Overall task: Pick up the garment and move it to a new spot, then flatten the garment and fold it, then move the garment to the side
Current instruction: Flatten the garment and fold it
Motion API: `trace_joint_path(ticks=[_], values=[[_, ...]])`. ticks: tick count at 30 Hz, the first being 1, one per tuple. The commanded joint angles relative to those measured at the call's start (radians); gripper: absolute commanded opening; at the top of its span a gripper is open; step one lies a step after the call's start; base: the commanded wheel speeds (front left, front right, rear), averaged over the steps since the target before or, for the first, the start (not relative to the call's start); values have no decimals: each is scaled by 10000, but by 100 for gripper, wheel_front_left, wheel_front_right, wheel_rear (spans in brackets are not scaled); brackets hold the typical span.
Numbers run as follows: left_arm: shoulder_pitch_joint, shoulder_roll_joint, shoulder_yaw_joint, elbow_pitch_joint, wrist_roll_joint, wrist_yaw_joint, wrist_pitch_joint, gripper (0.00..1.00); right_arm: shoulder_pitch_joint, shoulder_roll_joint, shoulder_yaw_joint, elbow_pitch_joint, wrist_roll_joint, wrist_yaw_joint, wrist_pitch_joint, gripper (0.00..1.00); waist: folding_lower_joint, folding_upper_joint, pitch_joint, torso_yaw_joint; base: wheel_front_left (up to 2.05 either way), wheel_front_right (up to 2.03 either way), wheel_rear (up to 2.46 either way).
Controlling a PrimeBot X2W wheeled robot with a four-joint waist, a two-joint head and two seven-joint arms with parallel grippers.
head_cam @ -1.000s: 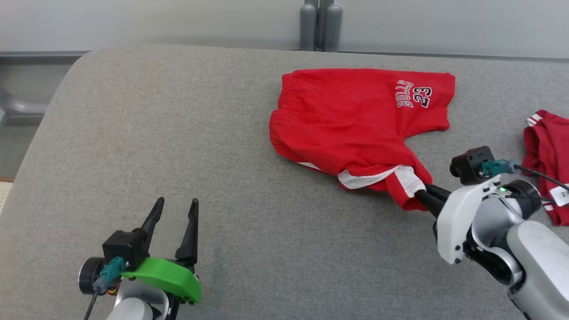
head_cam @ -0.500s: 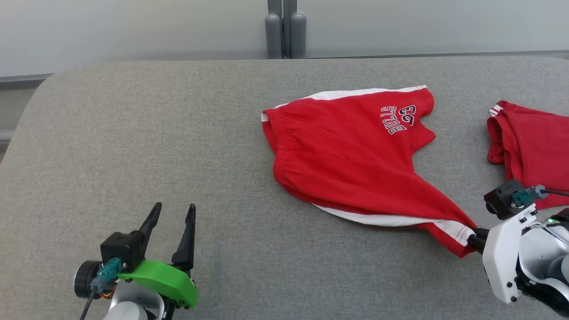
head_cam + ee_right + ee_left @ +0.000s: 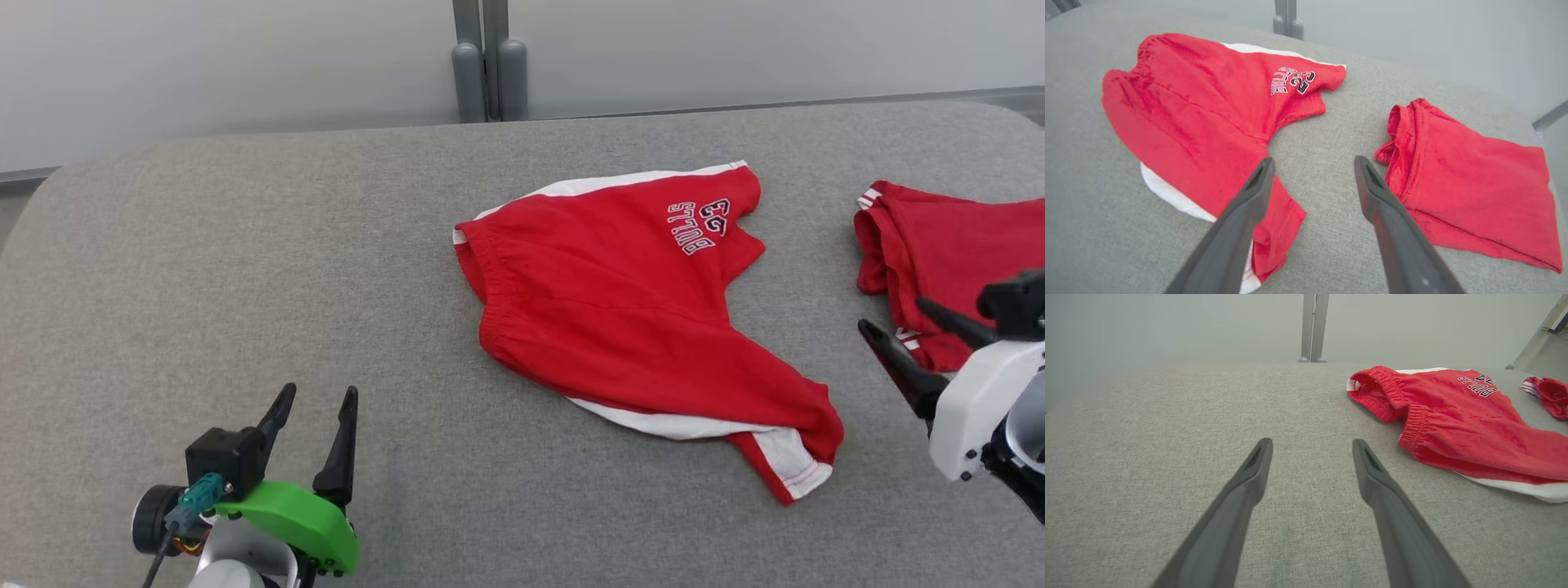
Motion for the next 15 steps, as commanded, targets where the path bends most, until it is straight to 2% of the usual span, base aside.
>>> trace_joint_path(ticks=[1, 6, 9, 12, 15], values=[[-189, 63, -99, -78, 15, -175, 99, 100, 239, 563, -732, -384, -230, -13, -514, 100, 0, -1, 18, -322, 0, 0, 0], [-683, -15, -382, 21, -101, -593, 489, 100, 406, 1810, -1701, -784, -706, -13, -1636, 100, 0, -1, 198, -744, 0, 0, 0], [-1126, -30, -599, 367, -238, -999, 892, 100, 358, 2549, -2076, -743, -901, -16, -2439, 100, 0, -1, 380, -1038, 0, 0, 0], [-1684, -15, -1043, 914, -196, -1581, 1224, 100, 305, 3261, -2238, -458, -776, -13, -3248, 100, 0, -1, 566, -1310, 0, 0, 0], [-2197, 22, -1429, 1636, -307, -1903, 1431, 100, 305, 3529, -2080, -48, -626, -13, -3765, 100, 0, -1, 712, -1566, 0, 0, 0]])
